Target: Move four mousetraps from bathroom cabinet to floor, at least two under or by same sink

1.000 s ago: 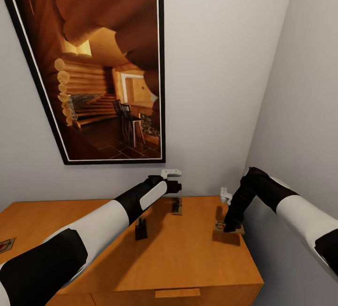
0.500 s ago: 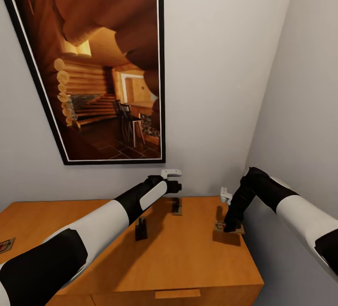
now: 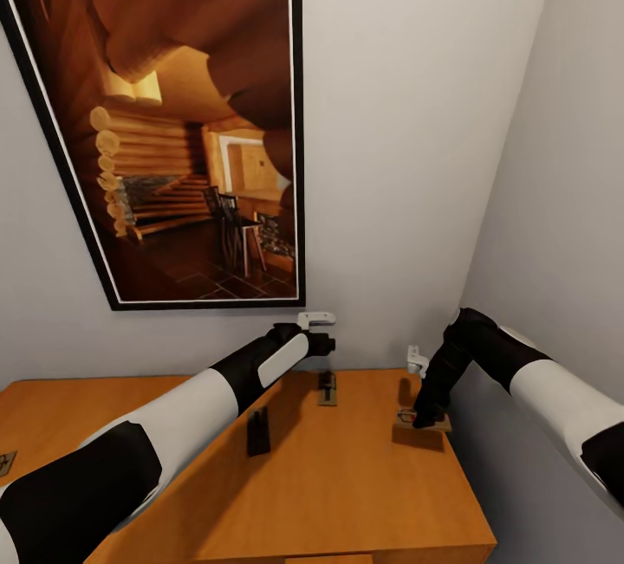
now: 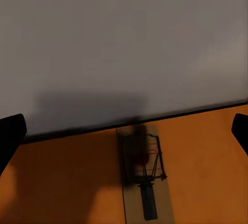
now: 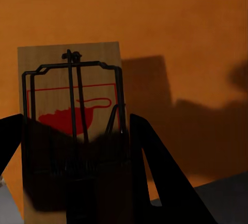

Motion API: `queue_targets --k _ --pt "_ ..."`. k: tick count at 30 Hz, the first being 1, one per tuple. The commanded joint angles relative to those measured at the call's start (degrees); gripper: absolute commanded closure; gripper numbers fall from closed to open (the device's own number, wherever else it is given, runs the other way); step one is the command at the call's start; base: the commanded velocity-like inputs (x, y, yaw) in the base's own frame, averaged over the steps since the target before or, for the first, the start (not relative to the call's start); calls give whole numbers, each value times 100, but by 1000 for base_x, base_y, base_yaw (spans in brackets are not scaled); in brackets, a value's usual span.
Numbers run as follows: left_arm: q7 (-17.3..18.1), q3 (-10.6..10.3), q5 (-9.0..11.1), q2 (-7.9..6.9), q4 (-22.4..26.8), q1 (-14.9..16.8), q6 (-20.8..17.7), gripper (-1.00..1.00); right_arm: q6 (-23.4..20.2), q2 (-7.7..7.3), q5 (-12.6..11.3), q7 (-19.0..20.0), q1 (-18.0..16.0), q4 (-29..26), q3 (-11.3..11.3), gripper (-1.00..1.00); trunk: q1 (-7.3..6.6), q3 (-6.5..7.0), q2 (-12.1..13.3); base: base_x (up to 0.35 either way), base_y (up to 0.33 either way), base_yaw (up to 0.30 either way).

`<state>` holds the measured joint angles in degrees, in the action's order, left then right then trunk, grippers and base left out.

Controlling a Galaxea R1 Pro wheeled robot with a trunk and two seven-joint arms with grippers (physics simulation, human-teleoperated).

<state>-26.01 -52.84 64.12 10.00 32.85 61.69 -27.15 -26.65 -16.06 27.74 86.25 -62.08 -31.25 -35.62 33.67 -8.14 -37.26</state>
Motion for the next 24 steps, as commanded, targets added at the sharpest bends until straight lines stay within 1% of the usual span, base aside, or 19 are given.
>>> queue_targets --k 1,9,16,24 --pt "-45 -25 48 0 3 10 -1 -100 -95 -7 4 31 -5 -13 -21 100 2 -11 -10 3 0 0" --pt "-45 -25 52 0 2 7 4 -100 -95 -8 4 30 -5 -13 -20 100 2 -11 -10 1 0 0" --pt "-45 -25 55 0 2 1 183 -100 -95 -10 4 25 -5 -13 -16 100 2 -11 -10 -4 0 0" --pt "-45 -25 57 0 2 1 223 -100 -95 -8 4 23 -5 -13 -18 100 2 -11 -10 -111 -74 0"
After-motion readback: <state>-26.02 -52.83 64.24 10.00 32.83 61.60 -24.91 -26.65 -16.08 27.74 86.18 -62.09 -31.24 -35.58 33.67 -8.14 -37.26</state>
